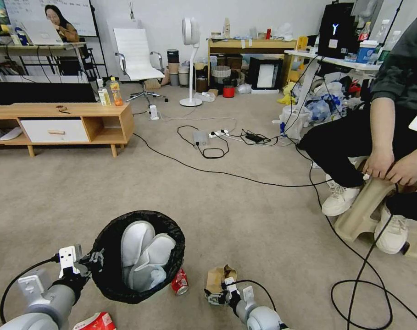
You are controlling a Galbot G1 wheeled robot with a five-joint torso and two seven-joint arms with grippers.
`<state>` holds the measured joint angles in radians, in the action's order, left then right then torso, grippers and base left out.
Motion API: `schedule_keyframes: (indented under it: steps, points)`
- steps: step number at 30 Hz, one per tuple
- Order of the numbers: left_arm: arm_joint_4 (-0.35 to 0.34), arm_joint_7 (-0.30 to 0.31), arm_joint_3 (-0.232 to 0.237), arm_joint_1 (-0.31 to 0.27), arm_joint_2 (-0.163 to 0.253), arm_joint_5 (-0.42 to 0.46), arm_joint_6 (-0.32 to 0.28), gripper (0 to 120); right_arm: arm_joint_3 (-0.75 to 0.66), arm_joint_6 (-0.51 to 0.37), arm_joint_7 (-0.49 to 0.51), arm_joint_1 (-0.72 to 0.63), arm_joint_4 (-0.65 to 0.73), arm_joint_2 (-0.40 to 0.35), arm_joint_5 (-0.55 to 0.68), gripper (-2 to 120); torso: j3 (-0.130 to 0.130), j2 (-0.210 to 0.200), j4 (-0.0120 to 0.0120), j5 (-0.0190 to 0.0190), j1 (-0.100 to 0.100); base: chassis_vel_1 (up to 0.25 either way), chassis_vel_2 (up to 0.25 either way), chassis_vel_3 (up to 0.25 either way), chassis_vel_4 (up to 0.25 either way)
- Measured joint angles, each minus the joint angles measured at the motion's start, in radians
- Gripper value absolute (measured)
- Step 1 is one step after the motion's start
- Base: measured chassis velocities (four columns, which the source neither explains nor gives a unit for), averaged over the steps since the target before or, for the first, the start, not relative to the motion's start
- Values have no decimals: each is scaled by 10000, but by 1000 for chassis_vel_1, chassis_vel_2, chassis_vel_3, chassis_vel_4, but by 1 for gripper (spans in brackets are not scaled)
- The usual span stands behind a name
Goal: Pick up the trash bin and place the garbage on the floor into it.
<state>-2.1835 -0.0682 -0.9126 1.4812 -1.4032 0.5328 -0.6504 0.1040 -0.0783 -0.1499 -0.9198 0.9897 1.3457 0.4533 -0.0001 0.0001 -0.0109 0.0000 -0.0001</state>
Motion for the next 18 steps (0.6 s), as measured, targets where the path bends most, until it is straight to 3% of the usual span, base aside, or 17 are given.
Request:
schedule_keyframes:
  steps: [7, 18]
  points:
    - [14, -15, -31, 6, 46, 0, 9, 4, -101, 21, -111, 43, -193, 75, -304, 98, 0, 0, 1, 1, 0, 0, 0, 0, 0]
    - [81, -27, -24, -18, 34, -10, 28, 4, -164, -3, -234, -24, -274, 51, -484, 57, 0, 0, -2, -1, 0, 0, 0, 0, 0]
